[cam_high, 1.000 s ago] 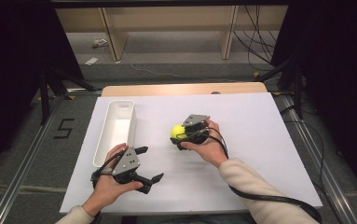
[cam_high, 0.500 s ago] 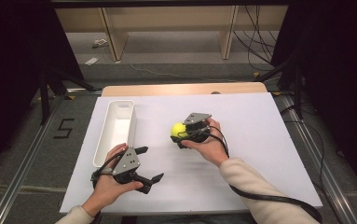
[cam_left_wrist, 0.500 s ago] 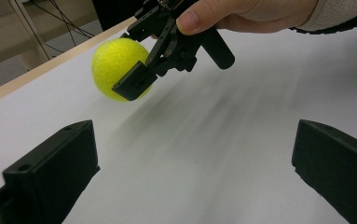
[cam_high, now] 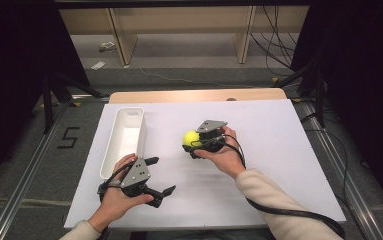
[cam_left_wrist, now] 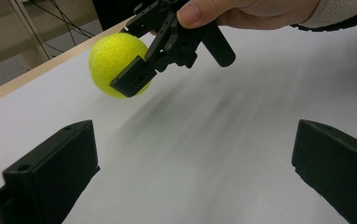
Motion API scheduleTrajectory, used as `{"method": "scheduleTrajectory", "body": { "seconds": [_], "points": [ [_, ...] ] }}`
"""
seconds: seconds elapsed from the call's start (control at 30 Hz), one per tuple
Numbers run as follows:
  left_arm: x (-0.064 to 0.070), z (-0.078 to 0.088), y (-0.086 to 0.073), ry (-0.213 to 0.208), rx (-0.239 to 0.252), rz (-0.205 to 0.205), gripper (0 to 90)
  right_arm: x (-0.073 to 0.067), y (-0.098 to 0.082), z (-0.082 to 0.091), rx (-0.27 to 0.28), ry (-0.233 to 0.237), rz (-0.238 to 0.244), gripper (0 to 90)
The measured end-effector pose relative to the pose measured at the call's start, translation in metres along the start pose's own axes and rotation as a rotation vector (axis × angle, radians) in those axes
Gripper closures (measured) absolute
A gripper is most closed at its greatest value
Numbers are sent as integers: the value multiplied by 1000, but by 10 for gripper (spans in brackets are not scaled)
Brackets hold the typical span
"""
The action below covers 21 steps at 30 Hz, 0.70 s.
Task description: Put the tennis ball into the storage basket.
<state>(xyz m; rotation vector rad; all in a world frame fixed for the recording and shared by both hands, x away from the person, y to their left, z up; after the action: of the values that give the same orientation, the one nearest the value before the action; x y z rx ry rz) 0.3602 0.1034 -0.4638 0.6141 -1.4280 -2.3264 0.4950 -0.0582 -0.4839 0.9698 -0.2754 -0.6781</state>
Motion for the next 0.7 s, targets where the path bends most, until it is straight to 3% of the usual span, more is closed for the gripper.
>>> {"method": "scheduleTrajectory", "body": {
  "seconds": [0.7],
  "points": [
    [0, -1, -1, -1, -2, 2, 0, -4, 5, 3, 19, 8, 1, 258]
  ]
}}
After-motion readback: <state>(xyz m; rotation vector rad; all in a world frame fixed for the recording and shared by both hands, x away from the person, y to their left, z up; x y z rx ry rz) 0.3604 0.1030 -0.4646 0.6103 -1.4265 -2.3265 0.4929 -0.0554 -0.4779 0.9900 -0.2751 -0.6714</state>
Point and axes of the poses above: each handheld gripper's, and its own axes: z roughly backward along the jaws, y roughly out of its top, x roughly to its right, the point moved 6 cm from there along -z, roughly forward along the jaws, and after that the axes turned 7 degrees about -z, right-handed, at the moved point
